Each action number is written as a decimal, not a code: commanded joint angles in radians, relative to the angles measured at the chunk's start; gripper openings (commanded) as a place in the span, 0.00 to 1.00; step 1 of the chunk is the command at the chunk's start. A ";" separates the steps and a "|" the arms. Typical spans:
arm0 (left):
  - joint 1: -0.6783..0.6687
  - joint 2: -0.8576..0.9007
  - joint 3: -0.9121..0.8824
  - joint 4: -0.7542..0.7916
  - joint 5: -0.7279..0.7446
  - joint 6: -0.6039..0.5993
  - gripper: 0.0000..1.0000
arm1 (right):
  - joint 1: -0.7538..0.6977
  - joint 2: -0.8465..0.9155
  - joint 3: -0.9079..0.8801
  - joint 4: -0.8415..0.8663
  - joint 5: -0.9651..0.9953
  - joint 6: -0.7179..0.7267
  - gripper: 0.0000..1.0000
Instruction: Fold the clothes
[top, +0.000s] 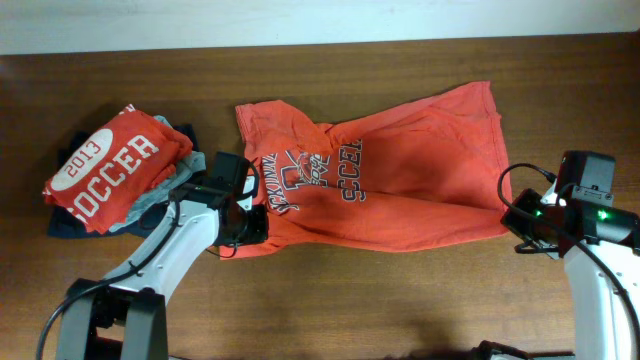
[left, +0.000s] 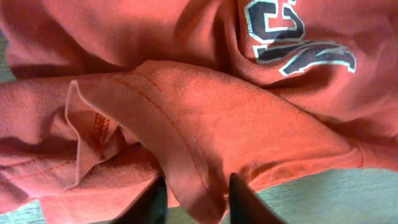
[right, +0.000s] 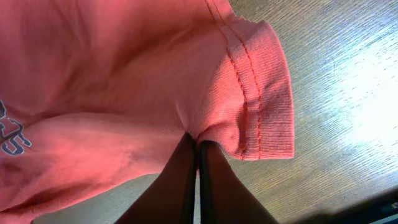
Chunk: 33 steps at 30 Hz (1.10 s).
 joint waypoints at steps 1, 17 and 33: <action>0.006 0.005 0.016 0.008 -0.007 -0.031 0.17 | 0.004 -0.012 0.023 0.000 0.005 -0.011 0.04; 0.011 0.005 0.071 -0.050 0.054 -0.040 0.01 | 0.004 -0.012 0.023 0.000 0.005 -0.011 0.04; 0.011 -0.039 0.351 -0.246 -0.035 0.018 0.00 | 0.004 -0.012 0.023 0.001 0.005 -0.011 0.04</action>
